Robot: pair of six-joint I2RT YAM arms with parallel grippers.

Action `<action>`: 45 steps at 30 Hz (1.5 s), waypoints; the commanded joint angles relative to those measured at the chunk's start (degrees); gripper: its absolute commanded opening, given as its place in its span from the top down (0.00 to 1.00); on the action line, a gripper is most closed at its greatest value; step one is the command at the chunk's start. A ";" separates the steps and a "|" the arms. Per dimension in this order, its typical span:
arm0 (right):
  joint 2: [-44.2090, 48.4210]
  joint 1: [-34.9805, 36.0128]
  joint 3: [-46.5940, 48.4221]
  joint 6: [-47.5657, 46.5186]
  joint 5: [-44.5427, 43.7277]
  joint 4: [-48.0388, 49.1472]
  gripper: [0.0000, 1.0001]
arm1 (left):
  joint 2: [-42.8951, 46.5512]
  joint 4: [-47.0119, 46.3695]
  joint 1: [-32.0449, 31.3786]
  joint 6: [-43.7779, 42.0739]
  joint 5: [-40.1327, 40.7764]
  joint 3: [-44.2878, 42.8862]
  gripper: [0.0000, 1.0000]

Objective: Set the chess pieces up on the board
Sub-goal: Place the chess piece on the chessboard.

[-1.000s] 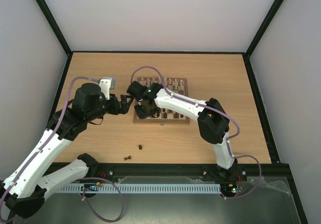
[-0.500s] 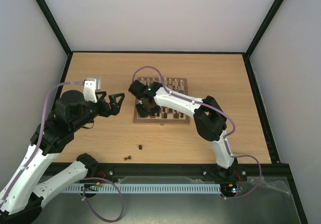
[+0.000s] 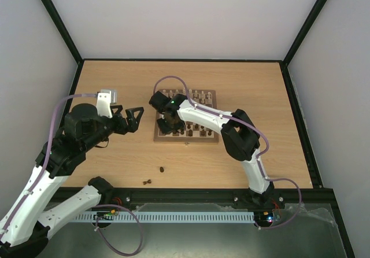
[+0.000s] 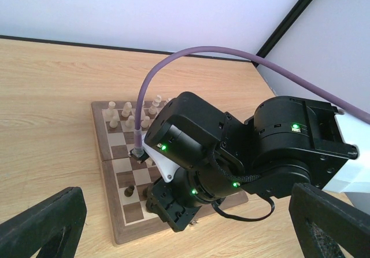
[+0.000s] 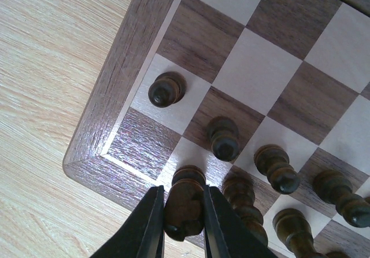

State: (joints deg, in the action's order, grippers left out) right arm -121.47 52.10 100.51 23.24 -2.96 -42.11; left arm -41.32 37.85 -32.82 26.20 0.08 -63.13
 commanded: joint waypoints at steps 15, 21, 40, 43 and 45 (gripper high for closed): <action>-0.43 -0.46 -0.63 -0.57 0.28 -0.98 0.76 | -0.93 -1.27 0.30 0.35 0.01 0.00 0.01; -0.02 -0.44 -0.70 -0.48 0.46 -0.96 0.74 | -0.72 -1.15 0.26 0.35 0.13 0.00 0.01; 12.83 5.60 -1.71 1.06 -1.92 -2.97 0.59 | 0.91 -0.05 0.28 0.79 1.69 -2.50 0.01; 14.84 8.38 -3.21 2.22 -2.37 -3.20 0.55 | 1.98 0.54 0.25 0.85 2.20 -3.61 0.01; 15.99 10.19 -5.10 3.22 -2.32 -2.78 0.55 | 2.66 1.13 0.25 1.03 2.21 -4.85 0.01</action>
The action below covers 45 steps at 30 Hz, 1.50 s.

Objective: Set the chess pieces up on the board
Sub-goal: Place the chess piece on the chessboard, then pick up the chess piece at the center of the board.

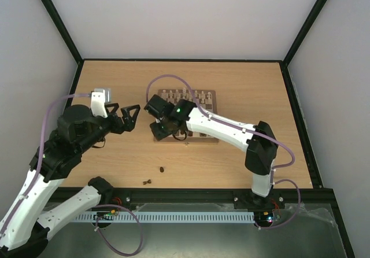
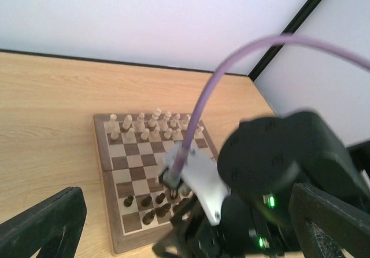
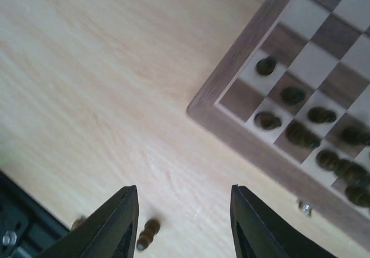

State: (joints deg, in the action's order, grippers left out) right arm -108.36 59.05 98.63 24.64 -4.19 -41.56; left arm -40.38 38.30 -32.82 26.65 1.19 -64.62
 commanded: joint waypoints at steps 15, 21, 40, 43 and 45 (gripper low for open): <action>0.71 14.07 -13.64 8.75 -2.48 0.35 0.54 | 5.93 3.95 0.22 1.50 1.64 -8.18 0.01; -1.77 14.50 -14.78 9.41 -2.63 1.06 0.54 | 6.46 4.14 0.26 1.73 1.54 -7.39 0.01; -6.31 14.43 -15.50 8.67 -0.25 3.53 0.72 | 6.03 3.20 0.27 1.66 1.45 -5.07 0.01; -6.63 14.46 -15.72 8.57 -0.12 3.47 0.73 | 5.93 3.03 0.29 1.65 1.49 -4.84 0.01; -6.55 14.43 -15.97 8.55 -0.06 3.51 0.78 | 5.94 3.01 0.27 1.65 1.53 -4.74 0.01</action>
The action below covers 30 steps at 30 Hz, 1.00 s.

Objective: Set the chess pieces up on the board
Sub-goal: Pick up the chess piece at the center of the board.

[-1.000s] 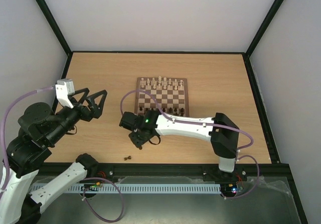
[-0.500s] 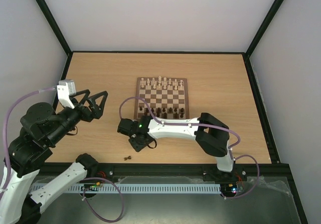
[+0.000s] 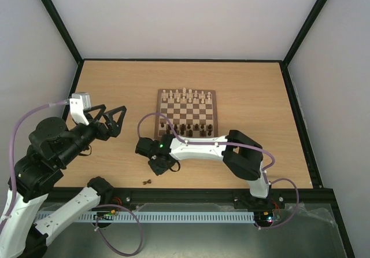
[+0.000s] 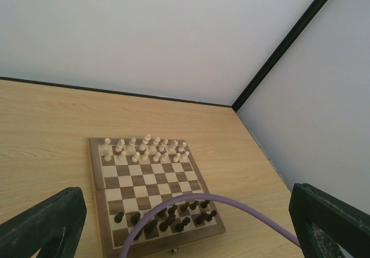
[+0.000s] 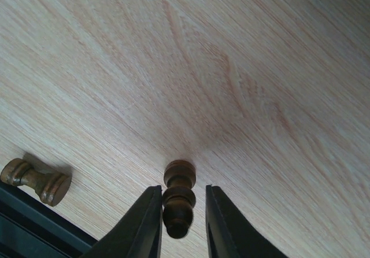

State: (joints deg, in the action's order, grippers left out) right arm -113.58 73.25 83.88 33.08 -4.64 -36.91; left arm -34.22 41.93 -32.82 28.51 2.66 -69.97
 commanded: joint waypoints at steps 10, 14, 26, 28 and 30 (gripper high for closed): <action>1.02 -0.31 -4.02 0.13 -0.68 -0.66 0.90 | -1.10 -1.90 0.28 -0.40 -0.31 2.21 0.01; 5.39 -2.07 -7.69 0.83 -1.57 -0.06 0.90 | -1.66 -2.54 0.29 -0.56 -0.52 3.02 0.01; 19.00 -10.23 -16.25 0.97 -4.81 -2.41 0.90 | -2.65 -3.43 0.25 -1.13 -0.10 4.76 0.01; 20.72 -12.03 -16.30 0.37 -5.25 -3.21 0.90 | -3.11 -3.66 0.25 -1.18 -0.18 5.29 0.01; 22.10 -15.07 -16.37 -0.40 -5.15 -3.54 0.89 | -3.45 -3.83 0.23 -1.22 -0.11 5.92 0.01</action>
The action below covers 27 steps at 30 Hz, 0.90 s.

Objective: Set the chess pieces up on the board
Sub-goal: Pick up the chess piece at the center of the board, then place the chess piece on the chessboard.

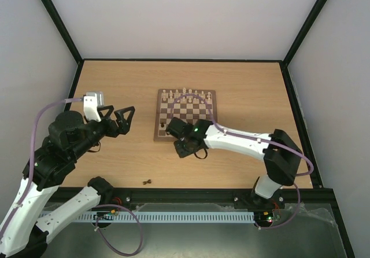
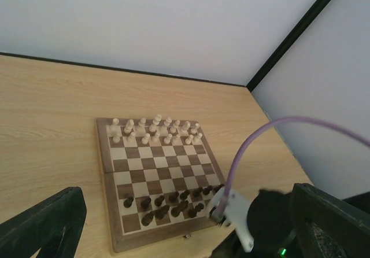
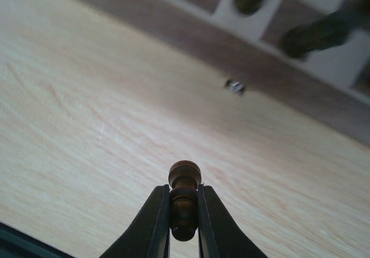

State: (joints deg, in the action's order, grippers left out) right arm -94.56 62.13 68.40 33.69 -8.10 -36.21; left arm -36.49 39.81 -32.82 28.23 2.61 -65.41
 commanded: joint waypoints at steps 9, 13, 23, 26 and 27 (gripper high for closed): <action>1.15 -13.03 3.84 -4.98 -2.63 -6.66 0.89 | -2.93 -2.42 0.30 -1.05 -0.11 3.52 0.01; -1.26 -15.71 5.51 -6.68 -1.83 -6.13 0.89 | -3.76 -2.80 0.27 -1.11 -0.10 4.24 0.01; -7.01 -18.11 8.25 -8.66 -0.69 -4.57 0.89 | -4.49 -3.28 0.25 -1.46 0.19 5.05 0.01; -7.93 -18.69 8.43 -8.95 -0.45 -4.15 0.89 | -4.72 -3.39 0.29 -1.60 0.20 5.03 0.01; -8.20 -18.93 8.45 -9.11 -0.36 -4.06 0.89 | -4.77 -3.36 0.25 -1.66 0.20 5.09 0.01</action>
State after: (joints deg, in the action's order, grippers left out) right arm -101.54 44.18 75.35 25.89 -9.02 -38.87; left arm -40.97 37.95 -32.82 27.40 2.63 -60.88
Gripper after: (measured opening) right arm 0.114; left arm 0.991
